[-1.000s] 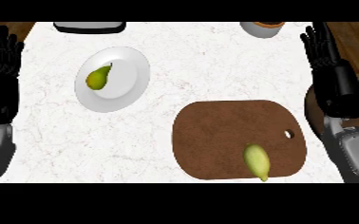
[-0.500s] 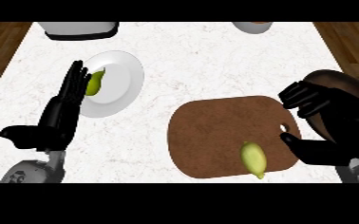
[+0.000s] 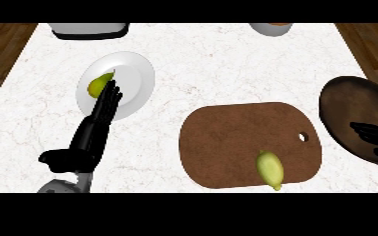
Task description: Pick the lemon from the cutting board and place it in the pan
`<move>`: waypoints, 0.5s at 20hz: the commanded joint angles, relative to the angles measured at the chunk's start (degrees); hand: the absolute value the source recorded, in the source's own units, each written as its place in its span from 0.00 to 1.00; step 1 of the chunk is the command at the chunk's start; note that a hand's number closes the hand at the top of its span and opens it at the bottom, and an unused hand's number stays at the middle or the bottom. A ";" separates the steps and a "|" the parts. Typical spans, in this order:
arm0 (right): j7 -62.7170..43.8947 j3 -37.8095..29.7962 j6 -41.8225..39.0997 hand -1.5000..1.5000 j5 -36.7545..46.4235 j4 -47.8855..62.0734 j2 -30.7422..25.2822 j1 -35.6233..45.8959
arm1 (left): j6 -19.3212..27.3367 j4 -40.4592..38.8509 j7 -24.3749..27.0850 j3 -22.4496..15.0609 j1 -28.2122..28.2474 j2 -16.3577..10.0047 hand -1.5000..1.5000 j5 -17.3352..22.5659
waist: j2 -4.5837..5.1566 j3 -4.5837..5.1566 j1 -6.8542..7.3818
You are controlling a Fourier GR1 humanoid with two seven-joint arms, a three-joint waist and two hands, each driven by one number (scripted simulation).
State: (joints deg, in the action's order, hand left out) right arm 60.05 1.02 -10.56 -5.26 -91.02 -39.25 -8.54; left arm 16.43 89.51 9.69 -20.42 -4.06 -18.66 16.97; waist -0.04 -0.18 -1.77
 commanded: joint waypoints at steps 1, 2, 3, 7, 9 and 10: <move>13.08 -1.89 -0.28 0.00 6.79 1.86 -2.69 -2.84 | -0.68 -1.71 2.19 -1.26 -0.14 1.85 0.50 -1.59 | -0.02 0.13 0.93; 11.56 -2.47 -0.32 0.00 7.42 -0.74 -4.45 -4.63 | 0.94 1.55 0.22 -2.79 1.79 2.14 0.50 -2.43 | -0.20 0.13 1.01; 10.43 -1.38 2.62 0.00 10.22 -1.78 -3.17 -3.52 | 0.47 -0.45 -0.36 -2.36 0.21 2.02 0.50 -2.66 | -0.10 0.14 1.07; 2.23 1.80 8.75 0.00 19.91 -6.18 -1.68 -4.16 | -0.47 0.15 -1.04 -0.40 -0.32 2.09 0.50 -1.69 | -0.05 0.19 1.46; -4.25 3.39 10.79 0.00 24.86 -13.11 -2.57 -7.07 | -1.07 -2.08 2.79 -0.86 1.30 2.68 0.50 -2.64 | -0.15 0.27 1.00; -3.22 3.64 12.20 0.00 27.59 -11.04 -1.63 -6.77 | -1.95 0.47 -0.05 -0.21 0.66 1.71 0.50 -1.58 | -0.11 0.20 1.39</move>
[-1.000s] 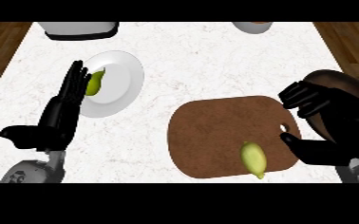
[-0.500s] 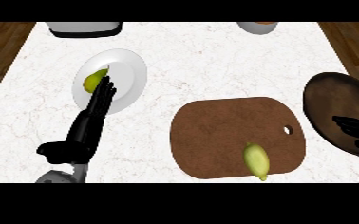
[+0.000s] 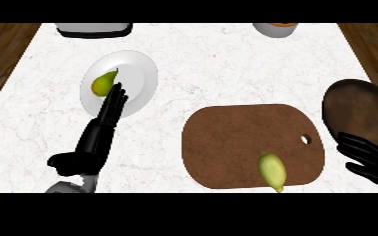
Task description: Pick the lemon from the cutting board and place it in the pan
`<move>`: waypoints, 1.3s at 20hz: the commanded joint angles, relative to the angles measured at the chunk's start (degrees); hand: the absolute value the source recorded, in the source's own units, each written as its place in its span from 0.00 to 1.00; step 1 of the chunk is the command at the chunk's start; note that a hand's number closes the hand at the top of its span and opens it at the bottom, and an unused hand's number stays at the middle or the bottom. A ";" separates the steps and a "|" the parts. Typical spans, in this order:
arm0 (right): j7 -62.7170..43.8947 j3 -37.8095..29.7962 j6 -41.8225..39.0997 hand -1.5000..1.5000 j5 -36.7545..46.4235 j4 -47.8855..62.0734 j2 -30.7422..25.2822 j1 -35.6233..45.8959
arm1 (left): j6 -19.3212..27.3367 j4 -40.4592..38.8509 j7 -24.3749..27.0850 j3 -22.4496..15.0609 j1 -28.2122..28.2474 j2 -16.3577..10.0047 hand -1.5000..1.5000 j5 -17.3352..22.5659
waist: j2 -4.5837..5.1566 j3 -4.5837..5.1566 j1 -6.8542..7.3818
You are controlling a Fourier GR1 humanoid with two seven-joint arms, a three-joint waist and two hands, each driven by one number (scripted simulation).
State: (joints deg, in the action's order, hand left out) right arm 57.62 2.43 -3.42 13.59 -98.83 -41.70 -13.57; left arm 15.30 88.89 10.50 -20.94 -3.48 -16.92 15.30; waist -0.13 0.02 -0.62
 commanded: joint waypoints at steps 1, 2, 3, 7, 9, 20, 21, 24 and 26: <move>-3.94 2.10 6.57 0.00 12.15 -3.07 -0.20 -1.18 | 0.27 -1.59 -0.99 -0.24 -1.83 1.13 0.50 -1.12 | 0.06 0.03 -0.04; -7.33 1.77 4.63 0.00 13.17 -5.04 -2.34 0.56 | -2.07 -2.81 0.72 1.93 -1.65 -0.05 0.50 0.76 | 0.11 0.09 0.22; -7.25 5.54 9.57 0.00 19.53 -4.81 1.16 -2.20 | -1.26 0.29 -1.53 0.74 0.30 -0.58 0.50 0.28 | -0.03 0.02 0.45; -16.81 12.24 10.81 0.00 32.22 -4.27 4.82 2.09 | -1.01 -0.70 -0.35 0.37 -1.58 1.11 0.50 -1.33 | 0.21 0.02 1.11; -19.85 11.95 12.66 0.00 36.91 -7.53 5.30 -2.04 | -1.87 1.06 -0.76 0.22 0.82 0.39 0.50 -1.11 | 0.02 0.02 0.54; -19.63 12.06 13.58 0.00 44.84 5.26 14.29 2.50 | -3.09 6.68 -7.39 3.30 1.46 2.52 0.50 -4.03 | 0.08 -0.04 0.74; -19.17 12.26 13.02 0.00 45.76 6.54 15.93 4.24 | -4.68 -0.94 -1.28 4.32 0.73 5.19 0.50 -4.94 | 0.13 -0.02 0.61; -19.86 11.56 12.33 0.00 45.65 8.95 18.30 6.41 | -4.69 2.52 -3.02 4.41 2.02 4.91 0.50 -6.28 | 0.12 -0.03 0.76; -18.89 11.90 11.46 0.00 45.94 2.38 17.45 1.61 | -7.35 -2.60 -0.53 7.23 -0.27 5.76 0.50 -6.01 | 0.11 -0.01 0.45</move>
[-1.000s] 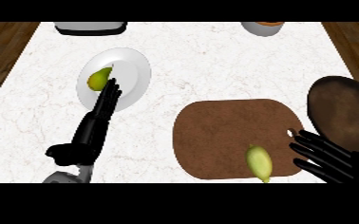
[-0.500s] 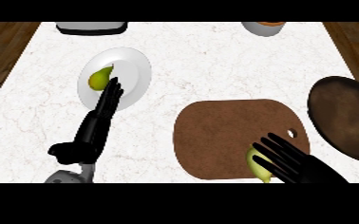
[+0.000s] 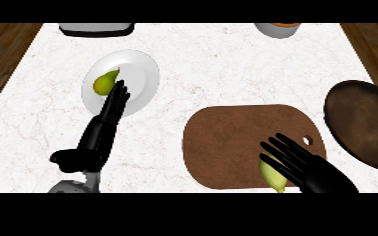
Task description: Pick the lemon from the cutting board and place it in the pan
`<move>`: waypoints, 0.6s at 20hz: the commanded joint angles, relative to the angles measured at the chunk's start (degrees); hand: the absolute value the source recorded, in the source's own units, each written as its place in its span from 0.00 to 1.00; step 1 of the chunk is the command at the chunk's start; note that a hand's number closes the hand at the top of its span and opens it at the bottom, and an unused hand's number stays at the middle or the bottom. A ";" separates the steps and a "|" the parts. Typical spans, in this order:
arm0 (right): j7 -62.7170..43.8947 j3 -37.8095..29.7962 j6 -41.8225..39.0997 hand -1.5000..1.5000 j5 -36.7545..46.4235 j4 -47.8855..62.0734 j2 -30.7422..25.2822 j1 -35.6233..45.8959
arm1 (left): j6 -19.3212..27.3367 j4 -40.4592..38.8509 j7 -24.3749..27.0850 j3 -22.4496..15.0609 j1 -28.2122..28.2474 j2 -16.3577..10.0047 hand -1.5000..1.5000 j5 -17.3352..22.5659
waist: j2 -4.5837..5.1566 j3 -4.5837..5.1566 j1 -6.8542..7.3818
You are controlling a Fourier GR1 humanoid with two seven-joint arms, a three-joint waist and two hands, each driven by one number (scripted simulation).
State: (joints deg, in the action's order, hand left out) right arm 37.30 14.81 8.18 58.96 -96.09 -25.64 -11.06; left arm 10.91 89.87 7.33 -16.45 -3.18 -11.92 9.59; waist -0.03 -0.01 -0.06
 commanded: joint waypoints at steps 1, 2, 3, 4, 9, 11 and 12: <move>0.46 -1.09 -2.55 0.00 -0.33 0.54 2.09 1.88 | 1.63 -1.85 0.64 -1.18 -0.28 4.57 0.50 -3.59 | 0.01 0.01 -0.04; 3.12 -1.06 1.21 0.00 -0.24 2.38 2.52 -1.27 | -0.66 0.01 -1.07 0.01 -0.42 3.40 0.50 -2.02 | 0.00 0.00 -0.08; 0.63 -0.58 -2.06 0.00 -0.21 -2.39 2.41 -2.09 | -0.17 5.51 -1.77 -1.43 4.90 2.05 0.50 -3.04 | -0.06 0.01 0.04; -3.56 3.63 -1.51 0.00 4.31 1.38 7.62 2.61 | -1.11 -2.10 -1.06 1.78 -2.10 2.74 0.50 -1.81 | 0.04 0.01 0.02; 1.04 -0.94 0.12 0.00 4.08 6.82 6.20 2.93 | -2.69 0.45 -4.07 3.81 -3.45 3.03 0.50 -3.27 | 0.03 0.00 -0.02; -0.03 -0.81 1.38 0.00 5.60 11.65 8.62 5.50 | -2.24 -1.68 -1.21 3.09 -2.52 4.27 0.50 -4.99 | 0.07 -0.01 0.05; -5.19 0.66 -4.34 0.00 7.51 5.16 9.40 6.08 | -4.07 1.35 -3.63 4.28 -0.03 3.03 0.50 -3.32 | 0.01 0.01 0.09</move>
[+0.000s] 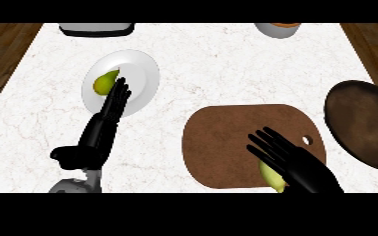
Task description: Pick the lemon from the cutting board and place it in the pan
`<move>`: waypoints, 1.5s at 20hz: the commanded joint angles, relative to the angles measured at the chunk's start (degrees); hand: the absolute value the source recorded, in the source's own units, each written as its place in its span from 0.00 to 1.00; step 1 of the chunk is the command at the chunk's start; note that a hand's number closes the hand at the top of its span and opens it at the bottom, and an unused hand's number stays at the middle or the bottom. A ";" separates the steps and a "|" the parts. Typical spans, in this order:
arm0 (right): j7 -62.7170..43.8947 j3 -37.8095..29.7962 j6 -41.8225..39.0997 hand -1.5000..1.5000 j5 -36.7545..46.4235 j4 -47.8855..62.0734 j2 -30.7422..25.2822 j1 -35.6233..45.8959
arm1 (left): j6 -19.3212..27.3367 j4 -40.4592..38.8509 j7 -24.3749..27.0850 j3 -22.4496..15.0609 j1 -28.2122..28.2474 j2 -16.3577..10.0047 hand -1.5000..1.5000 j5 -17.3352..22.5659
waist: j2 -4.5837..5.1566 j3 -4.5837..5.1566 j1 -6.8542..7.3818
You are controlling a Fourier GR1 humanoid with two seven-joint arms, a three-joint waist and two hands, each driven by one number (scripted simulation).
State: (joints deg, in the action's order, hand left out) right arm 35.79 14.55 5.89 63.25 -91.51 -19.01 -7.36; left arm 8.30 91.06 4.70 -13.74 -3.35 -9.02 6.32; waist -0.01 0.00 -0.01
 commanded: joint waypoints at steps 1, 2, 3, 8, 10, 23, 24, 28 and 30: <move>-0.13 -0.31 0.16 0.00 2.36 5.83 2.40 3.53 | -1.21 -4.48 4.22 0.50 0.68 1.87 0.50 -2.03 | 0.03 0.00 0.04; 0.51 -1.63 0.46 0.00 2.18 11.15 3.11 8.29 | -1.84 -4.53 1.52 2.36 -1.91 1.28 0.50 -0.33 | 0.08 -0.01 0.17; -0.62 -0.66 1.62 0.00 4.55 8.45 3.13 4.57 | -1.49 -1.05 1.96 1.03 0.48 1.94 0.50 -1.77 | 0.00 0.00 0.07; 0.58 1.56 6.59 1.00 11.66 9.82 1.89 5.76 | -3.35 -4.16 4.55 1.16 0.79 2.24 0.50 -1.01 | 0.02 0.00 -0.01; -1.61 3.31 6.81 1.00 13.58 7.46 3.49 3.21 | -3.16 0.36 2.45 1.13 2.31 0.49 0.50 -1.98 | -0.06 0.00 0.04; 9.72 -5.04 18.15 1.00 0.20 4.22 4.96 4.36 | -3.29 -5.61 4.70 3.65 0.54 2.41 0.50 -2.04 | 0.01 0.01 -0.61; 13.28 -7.92 17.52 1.00 -5.63 1.57 2.15 3.15 | -1.02 -2.63 2.76 1.99 0.75 3.64 0.50 -3.69 | -0.12 -0.03 -0.73; -15.17 -13.81 11.06 1.00 1.49 5.22 12.55 0.27 | -1.69 -1.28 1.07 2.90 1.71 2.40 0.50 -2.45 | -0.13 0.19 -2.12; -24.33 -17.79 9.22 1.00 2.16 6.75 14.99 -2.23 | -1.44 -1.70 2.25 3.58 1.77 2.42 0.50 -2.35 | 0.20 0.43 -3.50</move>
State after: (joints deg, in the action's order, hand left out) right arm 25.71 2.23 17.35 64.53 -86.45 -8.94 -6.25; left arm 6.20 89.50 6.79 -10.50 -1.57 -6.91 4.10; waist -0.14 0.33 -1.88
